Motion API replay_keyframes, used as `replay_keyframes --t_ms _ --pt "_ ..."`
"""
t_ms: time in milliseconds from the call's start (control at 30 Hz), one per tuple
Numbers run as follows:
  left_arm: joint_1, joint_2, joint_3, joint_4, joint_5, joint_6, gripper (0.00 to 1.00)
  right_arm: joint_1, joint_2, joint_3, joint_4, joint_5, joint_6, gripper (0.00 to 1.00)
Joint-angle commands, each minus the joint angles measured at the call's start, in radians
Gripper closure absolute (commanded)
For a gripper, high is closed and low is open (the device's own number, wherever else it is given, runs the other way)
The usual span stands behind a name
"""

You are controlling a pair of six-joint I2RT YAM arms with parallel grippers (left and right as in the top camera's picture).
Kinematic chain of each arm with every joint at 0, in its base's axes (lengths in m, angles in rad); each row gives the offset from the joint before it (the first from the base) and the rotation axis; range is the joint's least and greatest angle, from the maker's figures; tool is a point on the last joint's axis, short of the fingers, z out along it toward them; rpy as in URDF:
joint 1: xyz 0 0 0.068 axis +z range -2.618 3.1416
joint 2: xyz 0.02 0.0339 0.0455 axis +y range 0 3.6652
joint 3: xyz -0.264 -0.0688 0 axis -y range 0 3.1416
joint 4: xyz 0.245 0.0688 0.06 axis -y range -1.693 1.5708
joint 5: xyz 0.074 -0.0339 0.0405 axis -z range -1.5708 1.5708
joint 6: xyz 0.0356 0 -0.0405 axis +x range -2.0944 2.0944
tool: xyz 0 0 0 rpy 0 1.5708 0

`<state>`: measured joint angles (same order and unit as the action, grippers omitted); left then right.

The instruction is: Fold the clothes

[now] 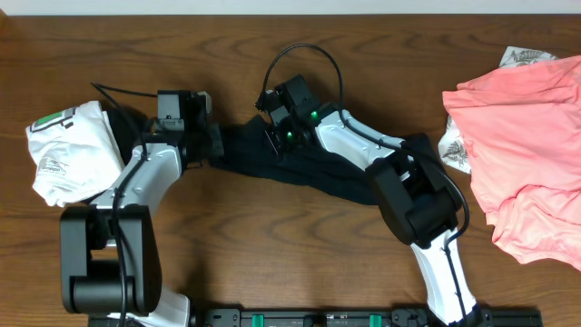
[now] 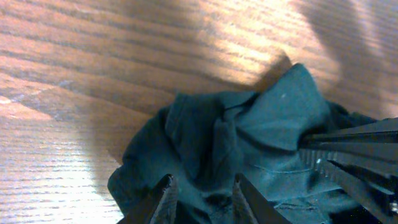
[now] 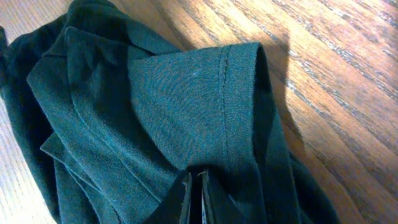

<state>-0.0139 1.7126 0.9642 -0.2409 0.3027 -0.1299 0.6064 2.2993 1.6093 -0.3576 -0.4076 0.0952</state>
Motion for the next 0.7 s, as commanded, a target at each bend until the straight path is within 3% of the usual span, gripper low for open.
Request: replay_keyframes --t_ms 0,367,667 --pt "0.001 0.049 -0.016 -0.019 -0.017 0.010 0.69 0.014 0.058 -0.026 -0.032 0.071 0.005 0.92" --pt "0.002 0.190 -0.047 -0.068 -0.020 -0.002 0.73 0.006 0.058 -0.026 -0.024 0.071 0.005 0.88" --pt "0.002 0.196 -0.103 -0.082 -0.021 -0.002 0.74 -0.054 0.058 -0.026 0.049 0.071 0.040 0.83"
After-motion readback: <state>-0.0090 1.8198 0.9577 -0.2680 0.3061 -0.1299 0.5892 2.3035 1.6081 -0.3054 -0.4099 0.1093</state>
